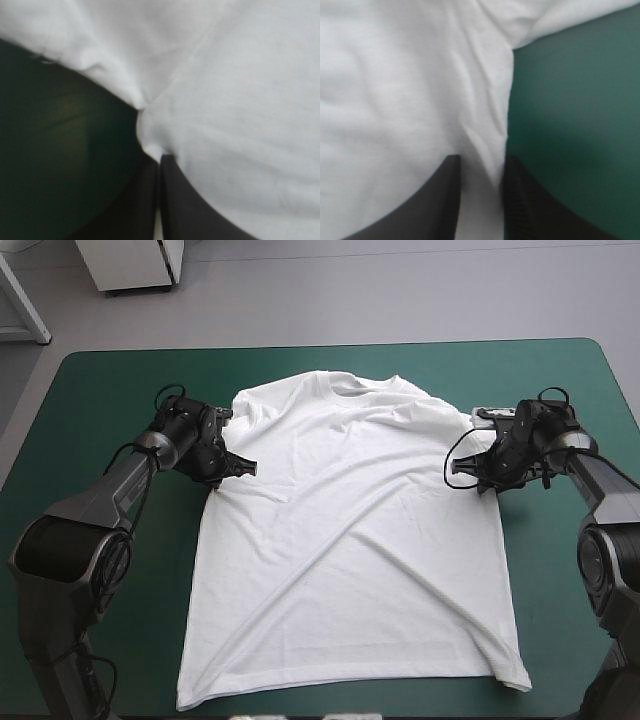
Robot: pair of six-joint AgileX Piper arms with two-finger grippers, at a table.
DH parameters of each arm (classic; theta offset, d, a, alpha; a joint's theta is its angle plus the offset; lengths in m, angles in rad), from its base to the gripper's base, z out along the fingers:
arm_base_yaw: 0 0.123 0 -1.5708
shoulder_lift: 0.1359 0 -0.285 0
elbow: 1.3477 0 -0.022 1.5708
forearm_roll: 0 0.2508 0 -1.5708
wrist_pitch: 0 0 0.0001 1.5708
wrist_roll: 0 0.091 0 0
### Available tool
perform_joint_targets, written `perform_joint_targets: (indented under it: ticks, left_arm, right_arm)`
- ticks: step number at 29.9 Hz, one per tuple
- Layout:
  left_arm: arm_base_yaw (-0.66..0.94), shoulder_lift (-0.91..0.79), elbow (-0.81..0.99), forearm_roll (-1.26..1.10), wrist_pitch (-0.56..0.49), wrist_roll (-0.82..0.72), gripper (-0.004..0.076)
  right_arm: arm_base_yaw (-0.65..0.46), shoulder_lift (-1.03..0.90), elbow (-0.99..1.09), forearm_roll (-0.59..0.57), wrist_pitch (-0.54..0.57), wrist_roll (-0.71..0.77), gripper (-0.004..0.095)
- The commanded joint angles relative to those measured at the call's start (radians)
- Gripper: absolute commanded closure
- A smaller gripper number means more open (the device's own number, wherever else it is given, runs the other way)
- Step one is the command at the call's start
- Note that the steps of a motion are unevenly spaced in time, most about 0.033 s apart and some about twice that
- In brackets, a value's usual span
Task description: Fold the cloth
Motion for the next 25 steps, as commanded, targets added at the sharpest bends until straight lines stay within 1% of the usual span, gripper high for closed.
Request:
perform_joint_targets:
  ticks: [1, 6, 9, 13, 19, 25]
  left_arm:
    - [-0.004, -0.044, -0.023, -0.011, -0.039, -0.003, 0.0733]
    - [-0.004, -0.044, -0.032, -0.011, -0.029, -0.003, 0.0733]
    - [-0.004, -0.044, -0.072, -0.011, 0.012, -0.003, 0.0733]
    - [-0.004, -0.047, -0.165, -0.009, 0.085, 0.018, 0.0733]
    - [-0.004, -0.06, -0.336, -0.011, 0.203, 0.06, 0.0733]
    - [-0.004, -0.106, -0.504, -0.011, 0.266, 0.082, 0.0733]
  right_arm:
    - [0.006, -0.015, -0.011, 0.046, 0.011, -0.003, 0.093]
    - [0.006, -0.023, -0.022, 0.032, 0.052, -0.003, 0.0921]
    - [0.006, -0.04, -0.058, 0.025, 0.072, -0.003, 0.0921]
    - [0.006, -0.078, -0.131, 0.009, 0.087, -0.003, 0.0921]
    - [0.006, -0.126, -0.264, -0.009, 0.148, -0.003, 0.0921]
    - [0.006, -0.205, -0.38, -0.011, 0.18, -0.003, 0.0921]
